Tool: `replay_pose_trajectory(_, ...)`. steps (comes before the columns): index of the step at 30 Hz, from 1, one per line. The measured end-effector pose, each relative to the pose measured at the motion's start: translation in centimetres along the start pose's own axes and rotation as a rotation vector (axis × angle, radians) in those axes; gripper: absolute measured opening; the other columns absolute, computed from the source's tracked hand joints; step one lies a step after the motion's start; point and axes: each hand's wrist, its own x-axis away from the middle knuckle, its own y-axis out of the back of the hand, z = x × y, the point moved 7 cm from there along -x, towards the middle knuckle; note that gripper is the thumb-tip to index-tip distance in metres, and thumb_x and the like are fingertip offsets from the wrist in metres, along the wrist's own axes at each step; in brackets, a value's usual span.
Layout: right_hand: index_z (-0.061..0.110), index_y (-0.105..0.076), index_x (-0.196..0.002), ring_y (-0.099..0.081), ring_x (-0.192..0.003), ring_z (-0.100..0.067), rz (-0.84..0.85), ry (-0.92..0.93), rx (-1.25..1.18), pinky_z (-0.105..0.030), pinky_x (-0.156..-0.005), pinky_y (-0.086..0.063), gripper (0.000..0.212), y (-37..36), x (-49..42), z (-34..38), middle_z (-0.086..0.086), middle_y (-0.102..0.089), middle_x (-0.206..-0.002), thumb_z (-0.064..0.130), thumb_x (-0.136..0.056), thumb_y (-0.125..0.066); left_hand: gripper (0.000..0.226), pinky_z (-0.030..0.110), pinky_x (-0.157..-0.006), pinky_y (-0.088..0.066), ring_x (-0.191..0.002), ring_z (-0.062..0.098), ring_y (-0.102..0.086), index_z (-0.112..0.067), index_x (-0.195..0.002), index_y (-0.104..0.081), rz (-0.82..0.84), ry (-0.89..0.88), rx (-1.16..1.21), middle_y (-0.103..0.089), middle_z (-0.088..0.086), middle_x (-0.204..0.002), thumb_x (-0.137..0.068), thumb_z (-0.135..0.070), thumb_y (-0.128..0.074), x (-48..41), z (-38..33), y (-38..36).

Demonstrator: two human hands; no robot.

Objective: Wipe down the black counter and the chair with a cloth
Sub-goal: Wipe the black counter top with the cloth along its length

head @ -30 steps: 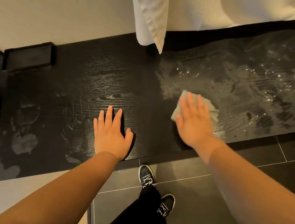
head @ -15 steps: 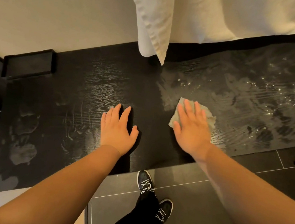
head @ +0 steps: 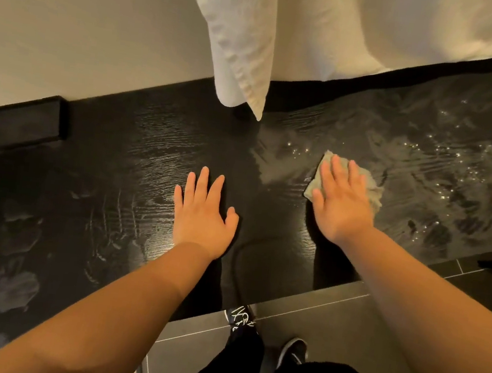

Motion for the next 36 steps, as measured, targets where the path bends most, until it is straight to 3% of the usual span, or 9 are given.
replay_pose_trajectory(3, 0.014, -0.017, -0.166, -0.005, -0.159, -0.043, -0.017, 0.246, 0.033, -0.053, -0.129, -0.003, 0.069, -1.9, 1.9, 7.1, -0.012, -0.017, -0.173, 0.045, -0.105, -0.014, 0.074, 0.055, -0.131, -0.003, -0.163, 0.03, -0.002, -0.027, -0.164, -0.031, -0.005, 0.003, -0.013, -0.01, 0.005, -0.177, -0.096, -0.055, -0.041, 0.0, 0.0, -0.1)
replay_pose_trajectory(7, 0.022, -0.012, -0.167, 0.006, -0.161, -0.027, 0.085, 0.523, 0.027, -0.047, -0.13, 0.002, 0.064, -2.9, 3.2, 11.3, 0.002, -0.003, -0.174, 0.046, -0.108, -0.022, 0.075, 0.055, -0.131, -0.003, -0.163, 0.031, -0.002, -0.027, -0.164, -0.03, -0.006, 0.0, -0.026, -0.01, 0.006, -0.177, -0.096, -0.055, -0.039, 0.0, 0.0, -0.1)
replay_pose_trajectory(15, 0.014, -0.016, -0.166, -0.005, -0.16, -0.036, 0.007, 0.189, 0.042, -0.055, -0.128, -0.015, 0.068, -0.1, -1.2, 2.6, -0.006, -0.013, -0.173, 0.043, -0.106, -0.024, 0.074, 0.054, -0.131, -0.004, -0.163, 0.03, -0.006, -0.03, -0.164, -0.031, -0.013, 0.018, -0.041, -0.014, 0.004, -0.176, -0.095, -0.055, -0.038, -0.1, -0.1, 0.1)
replay_pose_trajectory(17, 0.011, -0.022, -0.165, -0.009, -0.159, -0.041, -0.033, 0.265, 0.033, -0.055, -0.128, -0.014, 0.069, -0.5, 0.2, 5.9, -0.01, -0.02, -0.172, 0.043, -0.104, -0.025, 0.074, 0.054, -0.131, -0.005, -0.163, 0.03, -0.006, -0.03, -0.163, -0.031, -0.013, 0.021, -0.041, -0.014, 0.004, -0.176, -0.094, -0.055, -0.038, -0.1, 0.0, 0.0)
replay_pose_trajectory(20, 0.019, -0.013, -0.166, 0.004, -0.161, -0.03, 0.114, 0.586, 0.083, -0.049, -0.13, -0.002, 0.069, -3.0, 4.1, 11.5, -0.002, -0.005, -0.175, 0.046, -0.103, -0.018, 0.075, 0.055, -0.131, -0.006, -0.163, 0.03, -0.007, -0.03, -0.163, -0.032, -0.026, 0.017, -0.036, -0.015, 0.004, -0.176, -0.094, -0.055, -0.04, -0.1, 0.0, 0.0)
replay_pose_trajectory(23, 0.022, -0.016, -0.166, 0.001, -0.161, -0.024, 0.108, 0.684, 0.065, -0.047, -0.13, -0.003, 0.065, -3.0, 2.8, 9.7, 0.002, -0.008, -0.174, 0.046, -0.107, -0.027, 0.074, 0.055, -0.131, -0.007, -0.163, 0.029, -0.007, -0.031, -0.164, -0.031, -0.022, 0.024, -0.038, -0.015, 0.003, -0.176, -0.095, -0.056, -0.04, -0.1, 0.0, -0.1)
replay_pose_trajectory(30, 0.016, -0.01, -0.167, -0.004, -0.159, -0.037, 0.042, 0.214, 0.046, -0.054, -0.128, -0.011, 0.07, -0.1, -2.0, -0.2, -0.006, -0.011, -0.174, 0.047, -0.105, -0.018, 0.074, 0.054, -0.131, -0.007, -0.163, 0.028, -0.007, -0.031, -0.163, -0.031, -0.019, 0.029, -0.039, -0.016, 0.002, -0.176, -0.094, -0.057, -0.035, -0.1, 0.0, 0.0)
replay_pose_trajectory(33, 0.01, -0.014, -0.166, -0.003, -0.158, -0.045, 0.023, 0.4, 0.049, -0.055, -0.128, -0.005, 0.07, -1.7, 0.5, 6.0, -0.014, -0.014, -0.173, 0.044, -0.105, -0.017, 0.074, 0.054, -0.131, -0.007, -0.163, 0.028, -0.007, -0.031, -0.163, -0.031, -0.017, 0.032, -0.037, -0.016, 0.002, -0.176, -0.094, -0.056, -0.035, -0.1, 0.0, -0.2)
replay_pose_trajectory(36, 0.022, -0.008, -0.167, 0.009, -0.16, -0.028, 0.164, 0.645, 0.054, -0.046, -0.129, 0.007, 0.069, -3.1, 2.9, 10.5, 0.001, 0.001, -0.174, 0.048, -0.105, -0.023, 0.074, 0.055, -0.131, -0.008, -0.163, 0.029, -0.008, -0.03, -0.163, -0.031, -0.019, 0.024, -0.039, -0.016, 0.003, -0.176, -0.095, -0.057, -0.036, -0.1, 0.0, -0.1)
